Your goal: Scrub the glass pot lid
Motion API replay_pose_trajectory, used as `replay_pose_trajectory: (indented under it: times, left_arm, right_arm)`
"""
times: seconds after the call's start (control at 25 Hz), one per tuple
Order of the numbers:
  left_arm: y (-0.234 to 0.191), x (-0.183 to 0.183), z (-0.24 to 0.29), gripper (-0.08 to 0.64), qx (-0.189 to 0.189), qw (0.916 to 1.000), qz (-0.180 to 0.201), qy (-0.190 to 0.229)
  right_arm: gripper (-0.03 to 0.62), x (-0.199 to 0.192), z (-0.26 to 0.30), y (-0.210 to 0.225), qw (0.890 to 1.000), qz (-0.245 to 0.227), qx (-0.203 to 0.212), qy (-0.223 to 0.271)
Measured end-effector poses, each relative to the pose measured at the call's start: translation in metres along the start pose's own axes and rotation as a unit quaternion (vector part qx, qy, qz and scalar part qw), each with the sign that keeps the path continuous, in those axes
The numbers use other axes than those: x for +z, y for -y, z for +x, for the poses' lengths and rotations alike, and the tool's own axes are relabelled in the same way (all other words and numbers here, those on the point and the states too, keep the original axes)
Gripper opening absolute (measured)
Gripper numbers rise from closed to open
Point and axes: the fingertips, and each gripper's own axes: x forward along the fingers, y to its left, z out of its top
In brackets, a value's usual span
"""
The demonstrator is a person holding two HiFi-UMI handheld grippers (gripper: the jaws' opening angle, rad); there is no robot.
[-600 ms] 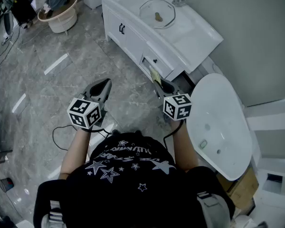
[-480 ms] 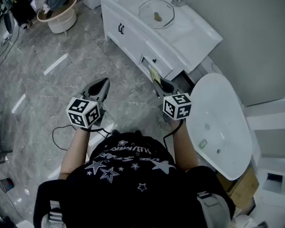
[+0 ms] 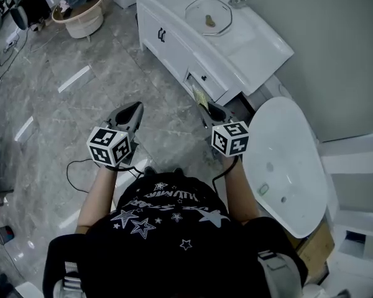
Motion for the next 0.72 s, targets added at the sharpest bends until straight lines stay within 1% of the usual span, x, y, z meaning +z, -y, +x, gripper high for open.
replay_pose_trajectory:
  times: [0.12,0.24,0.4,0.52,0.72]
  left_arm:
    - [-0.005,-0.011,-0.008,0.008,0.008,0.9999,-0.011,-0.007]
    - [-0.02,-0.019,-0.018,0.008,0.029,0.9994,-0.016,-0.011]
    - [-0.044,-0.015,-0.026,0.008,0.054,0.9983,-0.022,-0.01]
    - [-0.056,-0.009,-0.031,0.008,0.053,0.9985,-0.015,-0.007]
    - [-0.081,-0.01,-0.042,0.008,0.05,0.9985,-0.021,-0.008]
  right_arm:
    - [0.065,-0.003,0.005,-0.006,1.0,-0.013,0.011,-0.004]
    - [0.066,-0.001,0.013,-0.014,1.0,-0.02,0.021,0.002]
    - [0.066,0.011,0.03,-0.024,0.999,-0.026,0.03,0.009]
    - [0.066,0.018,0.045,-0.038,0.999,-0.028,0.033,0.012]
    - [0.066,0.015,0.065,-0.062,0.999,-0.012,0.029,0.006]
